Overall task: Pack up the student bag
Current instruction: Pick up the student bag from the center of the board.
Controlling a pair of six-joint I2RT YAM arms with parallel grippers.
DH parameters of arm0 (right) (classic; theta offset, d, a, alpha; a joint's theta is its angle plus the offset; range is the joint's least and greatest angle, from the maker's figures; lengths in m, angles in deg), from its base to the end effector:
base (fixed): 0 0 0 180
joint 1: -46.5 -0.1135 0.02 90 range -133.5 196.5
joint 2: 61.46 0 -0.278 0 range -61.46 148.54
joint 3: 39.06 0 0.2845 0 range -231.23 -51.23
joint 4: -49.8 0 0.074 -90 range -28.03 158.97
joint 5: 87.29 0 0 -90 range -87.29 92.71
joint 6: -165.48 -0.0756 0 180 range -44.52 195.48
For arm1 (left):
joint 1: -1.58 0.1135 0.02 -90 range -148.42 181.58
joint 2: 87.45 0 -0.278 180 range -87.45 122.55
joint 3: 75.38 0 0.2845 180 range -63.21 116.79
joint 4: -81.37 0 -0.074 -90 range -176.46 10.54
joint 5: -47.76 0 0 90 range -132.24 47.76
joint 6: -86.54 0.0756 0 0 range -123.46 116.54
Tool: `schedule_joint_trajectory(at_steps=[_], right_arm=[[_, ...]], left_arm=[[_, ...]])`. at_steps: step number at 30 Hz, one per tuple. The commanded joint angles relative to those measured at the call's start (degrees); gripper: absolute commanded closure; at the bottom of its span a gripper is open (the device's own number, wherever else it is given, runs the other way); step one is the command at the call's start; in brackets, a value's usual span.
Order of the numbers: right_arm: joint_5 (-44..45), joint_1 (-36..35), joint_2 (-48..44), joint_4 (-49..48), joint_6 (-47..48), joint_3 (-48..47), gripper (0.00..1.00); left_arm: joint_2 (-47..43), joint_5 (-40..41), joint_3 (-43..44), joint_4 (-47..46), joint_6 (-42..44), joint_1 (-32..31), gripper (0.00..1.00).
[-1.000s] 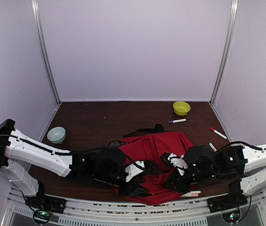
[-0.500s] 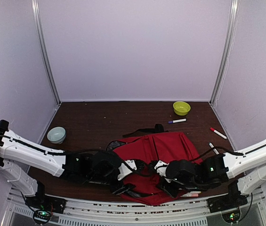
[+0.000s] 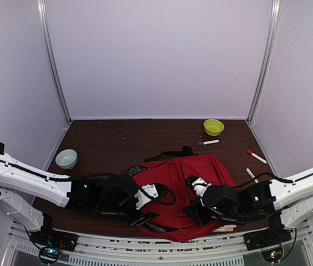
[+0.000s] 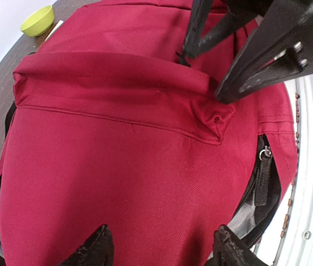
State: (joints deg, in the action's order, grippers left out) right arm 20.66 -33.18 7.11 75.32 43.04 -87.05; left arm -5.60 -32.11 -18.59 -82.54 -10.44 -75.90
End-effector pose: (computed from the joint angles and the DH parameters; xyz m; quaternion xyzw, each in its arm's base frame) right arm 0.0741 0.2772 0.1671 -0.3136 0.8628 0.2255 0.3262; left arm 0.0889 -0.3389 0.1705 0.4936 0.7617 -0.2173 0.3590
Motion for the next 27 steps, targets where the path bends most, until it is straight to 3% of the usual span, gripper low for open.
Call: schedule_joint_trajectory(at_steps=[1, 3, 7, 9, 18, 27], right_arm=[[1.85, 0.20, 5.29, 0.05, -3.47, -2.38, 0.49], [1.99, 0.26, 6.69, 0.26, -3.98, -2.59, 0.57], [2.29, 0.25, 6.65, 0.71, -4.45, -2.88, 0.91], [2.59, 0.30, 5.37, 0.56, -4.01, -2.98, 0.99], [2.78, 1.92, -2.25, 3.36, 1.25, -7.53, 1.00], [1.47, 3.16, -6.03, 1.72, 1.27, -5.19, 1.00]], left_arm=[[-1.64, -0.15, -0.34, -2.34, -0.45, -0.27, 0.38], [-2.30, -1.02, -0.78, -2.53, -0.55, -0.31, 0.38], [-3.72, -3.07, -1.43, -2.83, -0.41, -0.31, 0.39], [-4.20, -4.00, -1.56, -3.18, -0.23, -0.31, 0.39], [-2.41, -9.71, 2.98, -0.91, 2.98, -0.31, 0.42], [3.42, -16.05, 9.06, 1.62, 5.35, -0.31, 0.47]])
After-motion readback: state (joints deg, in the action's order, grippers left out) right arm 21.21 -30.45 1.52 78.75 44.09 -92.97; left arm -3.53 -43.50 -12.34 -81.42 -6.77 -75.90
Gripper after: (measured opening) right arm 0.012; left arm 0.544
